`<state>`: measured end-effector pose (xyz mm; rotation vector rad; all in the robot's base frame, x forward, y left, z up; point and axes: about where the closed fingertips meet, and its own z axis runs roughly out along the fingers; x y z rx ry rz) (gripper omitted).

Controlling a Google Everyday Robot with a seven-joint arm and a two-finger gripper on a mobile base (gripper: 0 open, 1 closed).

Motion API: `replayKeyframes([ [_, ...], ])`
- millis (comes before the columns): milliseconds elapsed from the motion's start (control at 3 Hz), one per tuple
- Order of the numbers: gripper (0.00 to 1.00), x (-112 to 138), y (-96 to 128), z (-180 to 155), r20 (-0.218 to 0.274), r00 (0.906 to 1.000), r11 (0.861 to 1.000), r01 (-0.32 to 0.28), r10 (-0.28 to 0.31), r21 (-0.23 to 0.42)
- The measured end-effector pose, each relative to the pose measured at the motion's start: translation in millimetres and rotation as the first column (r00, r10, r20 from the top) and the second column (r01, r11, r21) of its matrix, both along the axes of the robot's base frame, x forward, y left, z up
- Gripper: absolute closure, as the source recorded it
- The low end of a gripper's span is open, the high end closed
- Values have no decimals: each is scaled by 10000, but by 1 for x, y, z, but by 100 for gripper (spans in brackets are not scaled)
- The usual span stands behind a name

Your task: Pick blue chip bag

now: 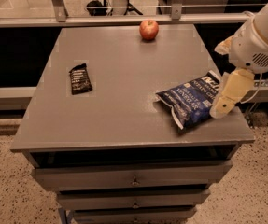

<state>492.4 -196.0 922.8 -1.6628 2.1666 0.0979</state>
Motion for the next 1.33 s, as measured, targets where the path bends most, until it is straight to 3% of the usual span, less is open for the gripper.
replayKeyframes([
  [333, 0, 28, 3, -49, -478, 9984, 9959, 356, -317, 835],
  [667, 24, 49, 5, -85, -1095, 9920, 9883, 770, -627, 1318],
  [1333, 70, 57, 5, -92, -1259, 9894, 9835, 913, -719, 1563],
])
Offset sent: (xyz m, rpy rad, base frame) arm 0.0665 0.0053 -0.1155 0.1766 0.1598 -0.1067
